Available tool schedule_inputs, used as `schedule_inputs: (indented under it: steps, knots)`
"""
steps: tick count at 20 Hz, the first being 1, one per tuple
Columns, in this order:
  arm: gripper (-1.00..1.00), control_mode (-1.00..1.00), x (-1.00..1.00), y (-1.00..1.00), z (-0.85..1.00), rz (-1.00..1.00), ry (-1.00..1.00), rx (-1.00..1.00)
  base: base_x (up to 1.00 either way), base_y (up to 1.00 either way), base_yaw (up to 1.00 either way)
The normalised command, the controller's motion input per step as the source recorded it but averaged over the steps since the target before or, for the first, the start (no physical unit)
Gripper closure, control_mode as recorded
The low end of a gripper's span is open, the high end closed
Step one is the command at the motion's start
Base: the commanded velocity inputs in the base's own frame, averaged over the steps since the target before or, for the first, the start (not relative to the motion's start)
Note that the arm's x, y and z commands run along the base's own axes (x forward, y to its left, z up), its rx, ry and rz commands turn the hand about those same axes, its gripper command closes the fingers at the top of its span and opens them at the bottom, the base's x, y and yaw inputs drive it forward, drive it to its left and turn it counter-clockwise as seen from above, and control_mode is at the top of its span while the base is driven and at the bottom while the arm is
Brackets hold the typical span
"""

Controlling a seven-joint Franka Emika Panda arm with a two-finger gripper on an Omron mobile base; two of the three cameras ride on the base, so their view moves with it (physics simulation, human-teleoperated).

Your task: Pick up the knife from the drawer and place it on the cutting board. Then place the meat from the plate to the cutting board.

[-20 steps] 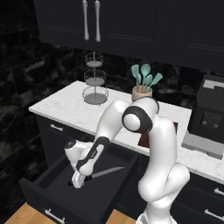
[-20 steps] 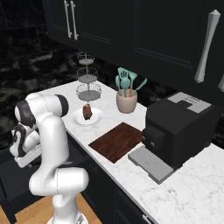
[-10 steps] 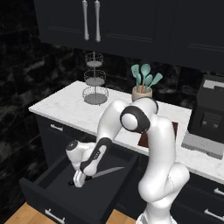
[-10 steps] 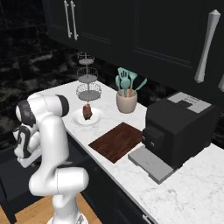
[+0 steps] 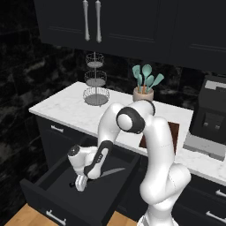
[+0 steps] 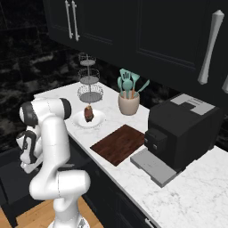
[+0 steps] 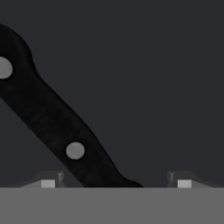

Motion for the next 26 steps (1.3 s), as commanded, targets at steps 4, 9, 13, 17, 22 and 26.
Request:
schedule_inputs:
  steps: [4,9,13,17,22,26]
  knots:
    - [-1.0,-1.0,0.0,0.0,-0.34,0.01,-0.01,0.0,0.0,0.0,0.0]
    - [-1.0,-1.0,0.0,0.0,-0.23,0.02,-0.01,0.0,0.0,0.0,0.0]
    - [1.0,-1.0,0.0,0.01,-0.34,0.03,0.0,0.0,0.0,0.0,0.0]
    - [1.0,-1.0,-0.02,0.0,-0.38,0.03,0.0,0.0,0.0,0.0,0.0]
    - [1.0,-1.0,-0.14,0.0,-0.23,0.01,0.0,0.0,0.0,0.0,0.0]
    - [1.0,-1.0,-0.08,0.18,0.02,0.0,0.0,0.0,0.0,0.0,0.0]
